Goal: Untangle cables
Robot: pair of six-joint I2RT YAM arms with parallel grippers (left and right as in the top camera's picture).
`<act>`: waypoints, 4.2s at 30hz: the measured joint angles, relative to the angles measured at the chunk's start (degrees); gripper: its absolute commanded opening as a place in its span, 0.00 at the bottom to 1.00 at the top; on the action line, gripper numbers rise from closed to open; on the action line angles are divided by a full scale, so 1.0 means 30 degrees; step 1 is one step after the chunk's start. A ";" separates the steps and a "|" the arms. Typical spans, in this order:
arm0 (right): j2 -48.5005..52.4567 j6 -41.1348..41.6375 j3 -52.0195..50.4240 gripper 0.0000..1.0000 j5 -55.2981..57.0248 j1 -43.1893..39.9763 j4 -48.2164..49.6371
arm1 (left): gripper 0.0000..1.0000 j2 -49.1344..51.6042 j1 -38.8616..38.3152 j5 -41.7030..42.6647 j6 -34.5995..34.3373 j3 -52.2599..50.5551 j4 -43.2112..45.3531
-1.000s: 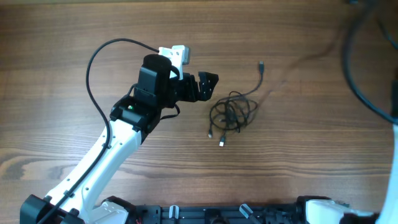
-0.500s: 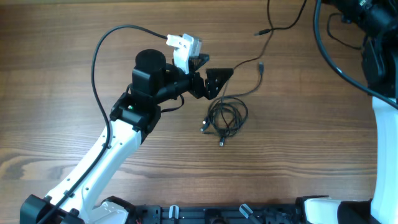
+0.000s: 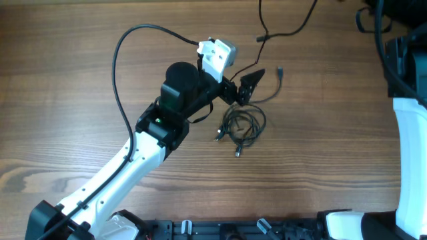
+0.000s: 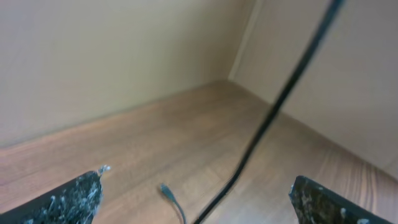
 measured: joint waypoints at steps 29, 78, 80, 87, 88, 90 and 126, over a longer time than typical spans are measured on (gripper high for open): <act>0.0000 0.2339 0.0000 0.04 -0.2550 0.1013 0.0044 | 0.11 0.1115 -0.0248 -0.1566 0.0073 0.0000 0.3876; 0.2514 -1.3427 -0.0903 0.79 1.3894 -0.0852 -2.0611 | 0.54 0.5632 1.3333 -1.0943 0.1224 0.0350 -0.5056; 0.2514 -1.3588 -0.0940 0.79 1.3894 -0.0750 -2.0582 | 0.63 0.5632 1.3325 -1.0892 0.1180 0.0379 -0.7927; 0.2514 -1.3777 -0.0969 0.86 1.3894 0.0051 -2.0582 | 0.91 0.5654 1.3333 -0.5166 -0.0721 0.0350 -1.1548; 0.2514 -1.3952 -0.0969 0.86 1.3894 0.0248 -2.0589 | 0.90 0.5654 1.3325 -0.3541 -0.0816 0.0313 -1.0928; 0.2514 -1.4382 -0.0969 0.88 1.3894 0.0867 -2.0582 | 0.89 0.5661 1.3172 -0.1406 -0.1435 0.0321 -0.9544; 0.7665 -2.8501 -0.8655 0.92 0.5523 1.5438 -0.6273 | 0.84 0.5712 1.5759 0.1574 -1.4681 0.0321 -0.9508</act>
